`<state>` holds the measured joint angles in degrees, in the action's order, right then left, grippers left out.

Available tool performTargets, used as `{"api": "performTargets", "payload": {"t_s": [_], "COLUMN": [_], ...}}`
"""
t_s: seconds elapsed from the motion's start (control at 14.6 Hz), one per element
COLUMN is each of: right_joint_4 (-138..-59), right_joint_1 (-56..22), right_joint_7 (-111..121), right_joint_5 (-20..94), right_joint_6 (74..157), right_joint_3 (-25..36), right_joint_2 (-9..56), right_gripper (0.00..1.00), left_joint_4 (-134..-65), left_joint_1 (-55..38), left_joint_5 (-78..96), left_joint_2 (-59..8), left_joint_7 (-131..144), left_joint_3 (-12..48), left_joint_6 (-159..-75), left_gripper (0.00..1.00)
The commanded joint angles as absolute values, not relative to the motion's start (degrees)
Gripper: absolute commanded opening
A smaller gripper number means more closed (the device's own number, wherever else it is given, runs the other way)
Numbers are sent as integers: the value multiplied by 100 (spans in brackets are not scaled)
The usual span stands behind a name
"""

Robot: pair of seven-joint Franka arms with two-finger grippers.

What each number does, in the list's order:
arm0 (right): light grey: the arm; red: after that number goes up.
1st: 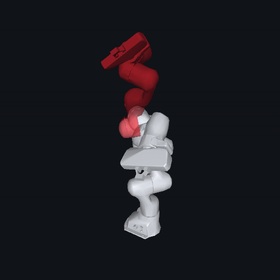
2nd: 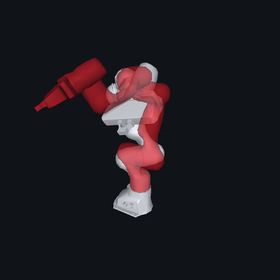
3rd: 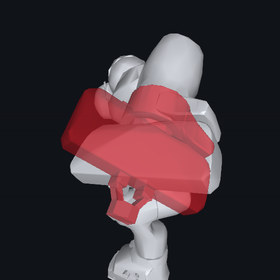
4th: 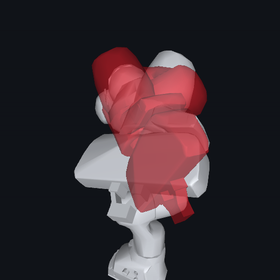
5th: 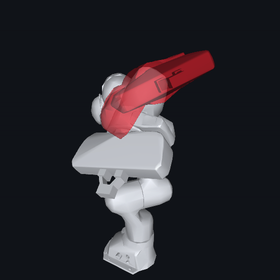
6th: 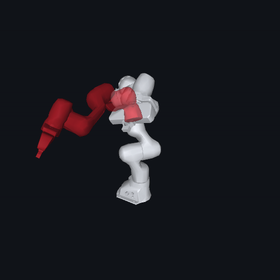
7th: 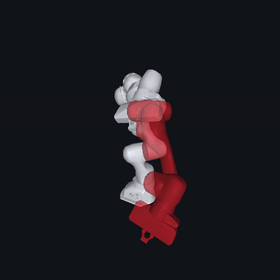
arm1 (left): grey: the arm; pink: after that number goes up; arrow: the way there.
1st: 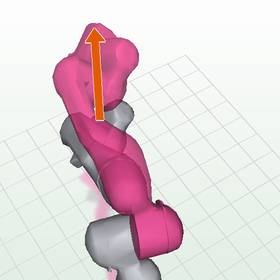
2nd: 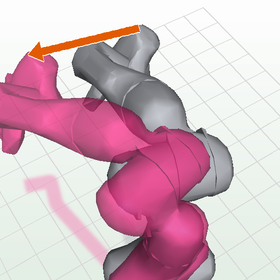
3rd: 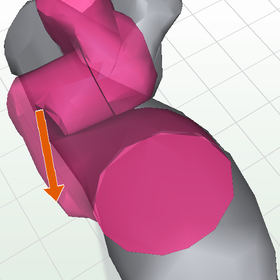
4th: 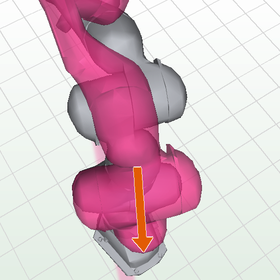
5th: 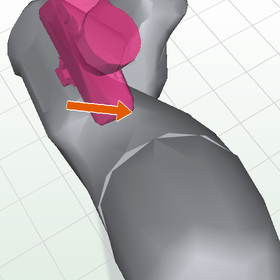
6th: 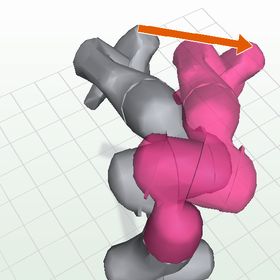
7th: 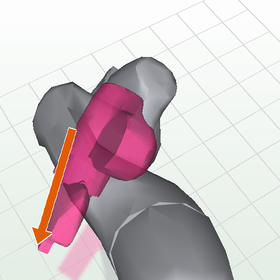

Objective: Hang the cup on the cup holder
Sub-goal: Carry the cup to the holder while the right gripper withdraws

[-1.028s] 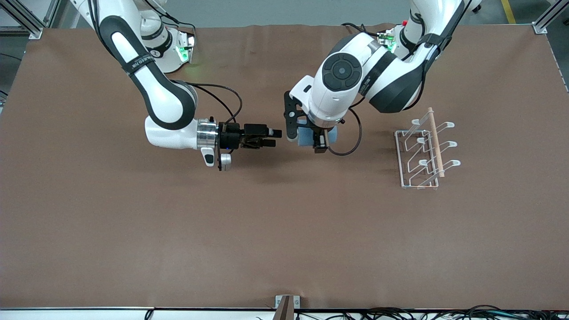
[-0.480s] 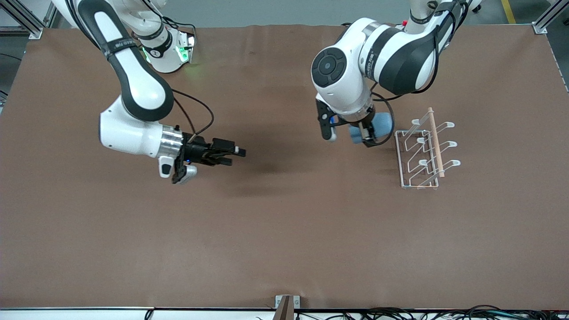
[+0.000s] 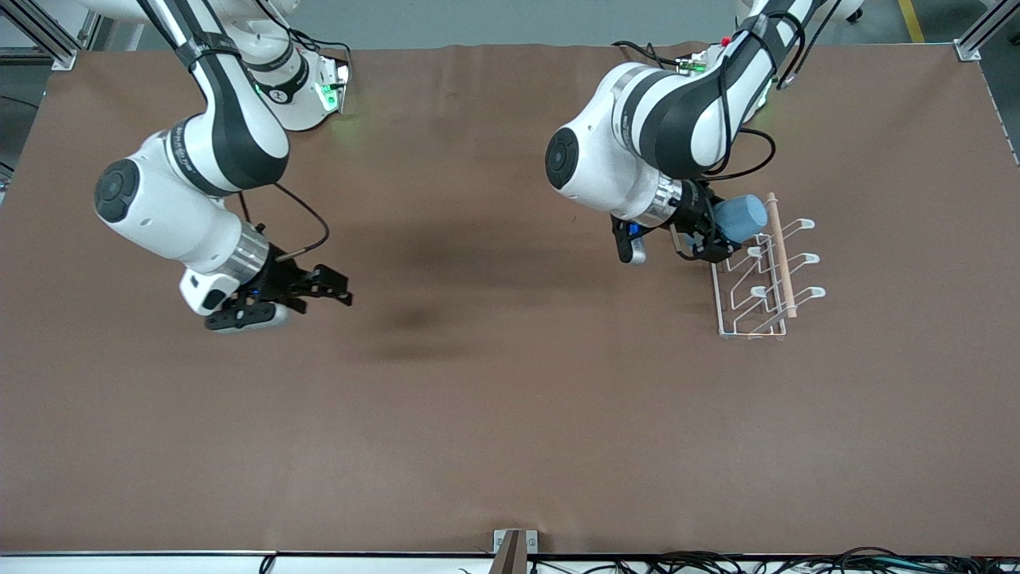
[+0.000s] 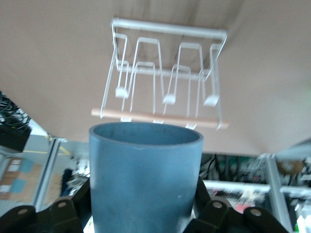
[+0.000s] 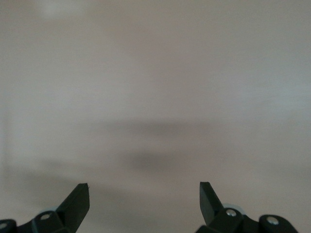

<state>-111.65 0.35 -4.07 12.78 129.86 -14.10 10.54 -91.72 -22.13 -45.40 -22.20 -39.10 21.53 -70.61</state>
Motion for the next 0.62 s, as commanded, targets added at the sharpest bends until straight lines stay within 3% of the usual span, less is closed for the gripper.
{"api": "performTargets", "payload": {"t_s": [0.0,0.27,0.55], "right_joint_4": [-11215,-10278,-9327], "right_joint_1": [53,62,70], "right_joint_7": [-536,-510,-571], "right_joint_5": [608,-471,-985], "right_joint_6": [12841,11798,11119], "right_joint_3": [-1048,-537,-309], "right_joint_2": [809,800,791], "right_gripper": [100,100,100], "left_joint_4": [-9220,-9694,-9659], "left_joint_1": [-1970,-1645,-1582], "left_joint_5": [-4825,-5589,-6081], "left_joint_2": [-2337,-2469,-2908], "left_joint_7": [-4298,-4228,-4158], "left_joint_3": [2153,2162,2153], "left_joint_6": [-6856,-6872,-6917], "left_gripper": [0,0,0]}}
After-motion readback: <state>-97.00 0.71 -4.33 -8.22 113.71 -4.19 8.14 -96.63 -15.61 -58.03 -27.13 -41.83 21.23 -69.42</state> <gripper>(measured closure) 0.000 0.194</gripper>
